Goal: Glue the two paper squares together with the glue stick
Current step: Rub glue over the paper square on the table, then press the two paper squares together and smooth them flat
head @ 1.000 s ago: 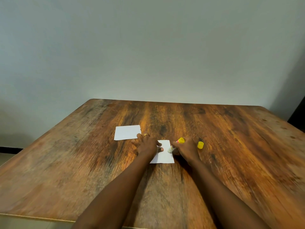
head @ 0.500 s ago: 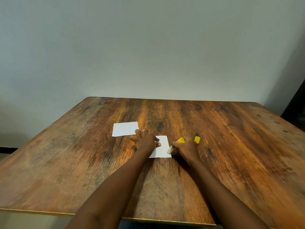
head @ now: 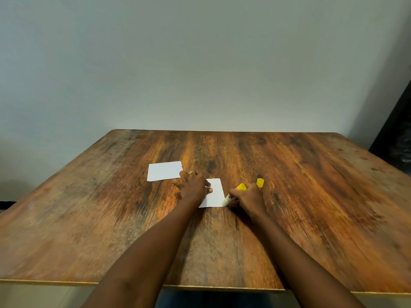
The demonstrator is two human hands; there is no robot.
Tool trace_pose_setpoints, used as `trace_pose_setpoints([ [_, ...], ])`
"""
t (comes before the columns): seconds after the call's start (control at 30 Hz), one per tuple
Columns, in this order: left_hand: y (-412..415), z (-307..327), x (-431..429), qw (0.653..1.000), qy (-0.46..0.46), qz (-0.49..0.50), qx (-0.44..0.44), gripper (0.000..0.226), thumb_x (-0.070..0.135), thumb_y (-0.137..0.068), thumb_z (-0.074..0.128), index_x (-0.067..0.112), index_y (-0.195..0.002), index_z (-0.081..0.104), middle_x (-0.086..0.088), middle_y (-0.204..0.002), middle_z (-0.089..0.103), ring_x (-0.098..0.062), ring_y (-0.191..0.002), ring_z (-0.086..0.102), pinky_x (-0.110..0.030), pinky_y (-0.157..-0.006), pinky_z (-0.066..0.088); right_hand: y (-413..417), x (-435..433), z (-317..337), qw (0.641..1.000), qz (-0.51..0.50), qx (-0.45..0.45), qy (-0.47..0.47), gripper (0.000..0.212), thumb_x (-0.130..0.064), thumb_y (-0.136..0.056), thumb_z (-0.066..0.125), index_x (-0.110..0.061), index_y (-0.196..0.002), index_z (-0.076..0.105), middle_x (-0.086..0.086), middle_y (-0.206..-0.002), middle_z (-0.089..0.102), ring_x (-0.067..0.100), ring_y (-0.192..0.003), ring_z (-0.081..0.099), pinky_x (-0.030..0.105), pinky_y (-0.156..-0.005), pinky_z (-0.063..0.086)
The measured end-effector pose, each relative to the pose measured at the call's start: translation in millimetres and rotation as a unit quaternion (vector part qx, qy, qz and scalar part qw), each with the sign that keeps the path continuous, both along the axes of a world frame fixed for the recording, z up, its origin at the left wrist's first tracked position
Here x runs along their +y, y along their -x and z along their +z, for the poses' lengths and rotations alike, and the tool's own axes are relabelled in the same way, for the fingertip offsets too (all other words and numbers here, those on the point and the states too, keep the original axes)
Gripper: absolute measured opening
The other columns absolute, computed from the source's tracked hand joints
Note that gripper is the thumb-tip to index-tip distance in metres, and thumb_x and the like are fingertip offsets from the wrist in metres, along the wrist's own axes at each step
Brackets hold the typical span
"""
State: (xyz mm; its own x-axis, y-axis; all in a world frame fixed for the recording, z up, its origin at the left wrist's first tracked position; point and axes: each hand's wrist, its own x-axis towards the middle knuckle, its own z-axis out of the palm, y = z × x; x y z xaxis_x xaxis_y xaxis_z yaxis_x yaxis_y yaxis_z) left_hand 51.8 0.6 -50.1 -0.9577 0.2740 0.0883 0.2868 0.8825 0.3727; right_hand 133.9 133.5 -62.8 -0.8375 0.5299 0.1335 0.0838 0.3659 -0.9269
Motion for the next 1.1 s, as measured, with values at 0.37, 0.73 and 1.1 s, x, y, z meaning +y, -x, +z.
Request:
trace_pose_setpoints([
  [0.37, -5.5, -0.9, 3.0, 0.999, -0.041, -0.006, 0.008, 0.026, 0.017, -0.092, 0.053, 0.019, -0.111, 0.070, -0.008, -0.134, 0.053, -0.032, -0.132, 0.026, -0.062, -0.109, 0.017, -15.2, 15.6, 7.8, 0.909, -0.030, 0.127, 0.396, 0.013, -0.012, -0.085, 0.062, -0.001, -0.078, 0.064, 0.007, -0.047, 0.061, 0.012, -0.037, 0.055, 0.028, -0.043, 0.055],
  [0.73, -28.9, 12.4, 52.3, 0.984, -0.142, -0.072, -0.079, 0.026, 0.031, -0.092, 0.055, 0.022, -0.112, 0.069, -0.003, -0.123, 0.064, -0.032, -0.125, 0.039, -0.051, -0.106, 0.024, -21.8, 43.7, 6.5, 0.893, -0.067, 0.167, 0.413, 0.024, 0.008, -0.075, 0.065, -0.015, -0.078, 0.059, 0.005, -0.074, 0.064, 0.008, -0.051, 0.062, 0.017, -0.046, 0.047],
  [1.1, -68.3, 22.1, 113.1, 0.918, -0.307, -0.176, -0.176, 0.031, 0.023, -0.091, 0.058, 0.008, -0.117, 0.065, -0.012, -0.117, 0.068, -0.025, -0.109, 0.061, -0.031, -0.088, 0.044, -37.7, 83.5, -5.8, 0.975, -0.169, 0.092, 0.112, 0.041, 0.008, -0.072, 0.071, -0.007, -0.110, 0.069, 0.009, -0.096, 0.072, 0.025, -0.089, 0.068, 0.048, -0.081, 0.057],
])
